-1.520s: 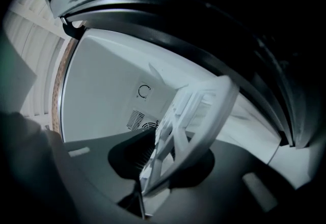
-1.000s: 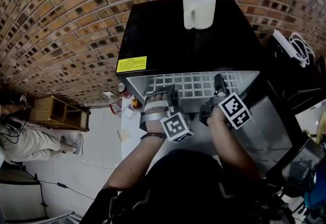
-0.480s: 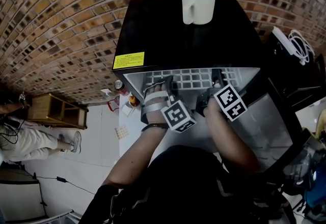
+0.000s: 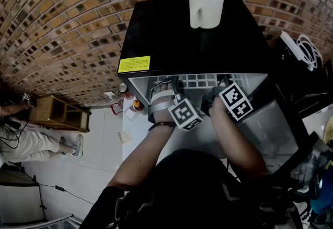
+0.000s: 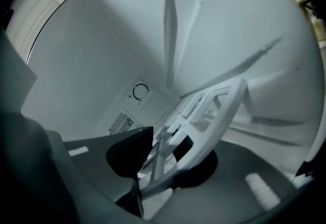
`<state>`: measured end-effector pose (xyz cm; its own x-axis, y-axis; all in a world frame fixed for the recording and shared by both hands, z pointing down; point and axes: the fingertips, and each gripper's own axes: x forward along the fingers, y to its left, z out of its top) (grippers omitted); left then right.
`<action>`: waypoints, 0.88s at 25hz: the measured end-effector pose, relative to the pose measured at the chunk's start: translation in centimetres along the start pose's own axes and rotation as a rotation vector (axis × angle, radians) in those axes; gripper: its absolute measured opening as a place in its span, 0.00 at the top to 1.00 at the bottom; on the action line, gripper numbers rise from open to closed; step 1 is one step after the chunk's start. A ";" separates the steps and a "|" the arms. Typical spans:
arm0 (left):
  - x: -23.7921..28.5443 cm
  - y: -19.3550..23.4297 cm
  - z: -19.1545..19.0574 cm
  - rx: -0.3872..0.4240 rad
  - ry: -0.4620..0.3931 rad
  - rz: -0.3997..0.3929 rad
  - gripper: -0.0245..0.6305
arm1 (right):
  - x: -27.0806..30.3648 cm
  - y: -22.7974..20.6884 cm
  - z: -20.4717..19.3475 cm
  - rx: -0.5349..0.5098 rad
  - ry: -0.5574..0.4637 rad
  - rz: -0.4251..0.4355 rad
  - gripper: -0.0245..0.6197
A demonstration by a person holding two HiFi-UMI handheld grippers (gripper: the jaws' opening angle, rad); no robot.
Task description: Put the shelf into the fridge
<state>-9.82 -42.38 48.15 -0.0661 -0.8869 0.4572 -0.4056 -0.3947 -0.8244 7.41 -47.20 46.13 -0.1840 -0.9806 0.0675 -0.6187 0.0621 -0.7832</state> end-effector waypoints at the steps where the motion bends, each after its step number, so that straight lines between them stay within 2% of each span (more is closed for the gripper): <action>1: 0.1 0.0 0.1 0.000 0.002 -0.005 0.79 | 0.1 0.0 0.1 -0.002 -0.003 0.000 0.76; 15: 0.3 0.0 0.0 -0.009 -0.004 -0.018 0.77 | 0.4 0.0 -0.1 0.015 -0.003 0.023 0.77; 19: 0.3 -0.1 0.0 -0.016 -0.022 -0.044 0.77 | 0.4 -0.1 -0.2 0.051 0.028 0.014 0.77; 22: 0.2 -0.5 0.1 0.010 -0.037 -0.038 0.77 | 0.1 -0.3 -0.1 0.068 0.060 0.024 0.76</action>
<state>-9.52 -42.42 48.57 -0.0171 -0.8793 0.4760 -0.3979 -0.4308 -0.8100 7.46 -47.31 46.44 -0.2444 -0.9661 0.0834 -0.5610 0.0707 -0.8248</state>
